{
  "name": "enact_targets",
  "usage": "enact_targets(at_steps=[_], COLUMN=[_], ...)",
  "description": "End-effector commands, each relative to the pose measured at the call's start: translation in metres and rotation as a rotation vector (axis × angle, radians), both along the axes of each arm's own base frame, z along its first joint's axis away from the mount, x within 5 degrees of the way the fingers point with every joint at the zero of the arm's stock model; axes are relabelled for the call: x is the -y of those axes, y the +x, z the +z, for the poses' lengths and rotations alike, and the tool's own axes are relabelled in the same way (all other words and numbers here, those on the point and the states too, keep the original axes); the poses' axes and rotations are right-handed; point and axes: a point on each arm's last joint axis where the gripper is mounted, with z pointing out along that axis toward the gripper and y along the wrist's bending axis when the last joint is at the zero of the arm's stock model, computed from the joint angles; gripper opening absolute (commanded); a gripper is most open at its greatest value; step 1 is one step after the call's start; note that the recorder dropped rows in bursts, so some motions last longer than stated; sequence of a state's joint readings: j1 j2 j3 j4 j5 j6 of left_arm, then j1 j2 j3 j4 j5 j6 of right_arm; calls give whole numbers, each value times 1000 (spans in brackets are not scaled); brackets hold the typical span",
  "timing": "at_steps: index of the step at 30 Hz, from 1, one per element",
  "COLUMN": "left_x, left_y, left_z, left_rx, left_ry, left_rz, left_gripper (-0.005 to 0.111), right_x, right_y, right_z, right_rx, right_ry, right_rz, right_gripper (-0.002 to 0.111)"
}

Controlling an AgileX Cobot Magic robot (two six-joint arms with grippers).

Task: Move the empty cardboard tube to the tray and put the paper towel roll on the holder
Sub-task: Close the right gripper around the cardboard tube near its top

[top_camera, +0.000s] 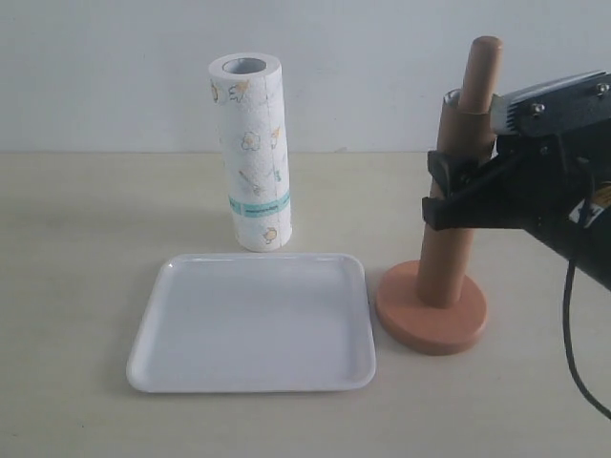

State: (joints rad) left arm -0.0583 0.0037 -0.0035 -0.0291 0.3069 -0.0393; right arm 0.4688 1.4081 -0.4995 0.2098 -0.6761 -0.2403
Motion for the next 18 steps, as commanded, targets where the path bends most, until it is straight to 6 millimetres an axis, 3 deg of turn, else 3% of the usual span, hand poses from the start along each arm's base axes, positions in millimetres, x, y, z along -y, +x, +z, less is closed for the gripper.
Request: enact_targets(at_steps=[1,15,18], left_x=[0,0,0], left_y=[0,0,0], left_z=[-1,-1,-1], left_rx=[1,1,1], left_ry=[-7,-7,-7], left_rz=[1,1,1], left_gripper=[5,5,5], right_x=[2,-1,-1], right_y=[6,10,10], right_z=[9,16,15], right_rx=[33,35,26], right_ry=[39,27,38], right_rz=[-51,-42,-43], right_gripper=[67,65,48])
